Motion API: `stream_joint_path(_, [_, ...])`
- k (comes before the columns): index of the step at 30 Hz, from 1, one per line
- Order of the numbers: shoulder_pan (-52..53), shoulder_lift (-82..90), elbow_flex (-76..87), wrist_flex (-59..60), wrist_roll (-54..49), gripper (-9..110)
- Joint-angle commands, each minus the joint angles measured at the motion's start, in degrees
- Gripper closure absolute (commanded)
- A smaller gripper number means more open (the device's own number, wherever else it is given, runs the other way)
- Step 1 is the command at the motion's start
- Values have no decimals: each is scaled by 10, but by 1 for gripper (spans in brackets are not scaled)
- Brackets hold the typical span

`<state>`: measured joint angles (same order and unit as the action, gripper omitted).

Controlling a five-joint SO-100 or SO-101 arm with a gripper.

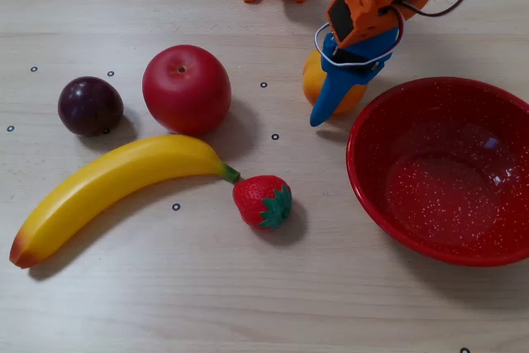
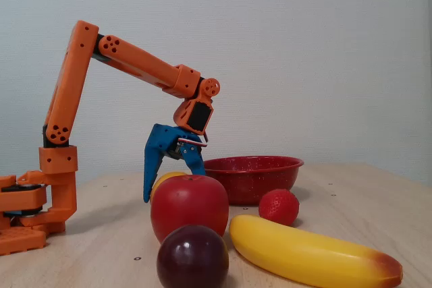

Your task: Put the peach in the red bowl.

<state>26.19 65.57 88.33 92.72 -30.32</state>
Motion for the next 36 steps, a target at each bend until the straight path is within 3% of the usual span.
stream_joint_path(1, [-11,42,-14,-7,14,54])
stream_joint_path(14, [-18,42,-12,-16,27,72])
stream_joint_path(21, [-25,40,-9,-19,31,101])
stream_joint_path(28, [-48,85,-74,55,40,101])
stream_joint_path(36, [-43,206,-287,184,81,101])
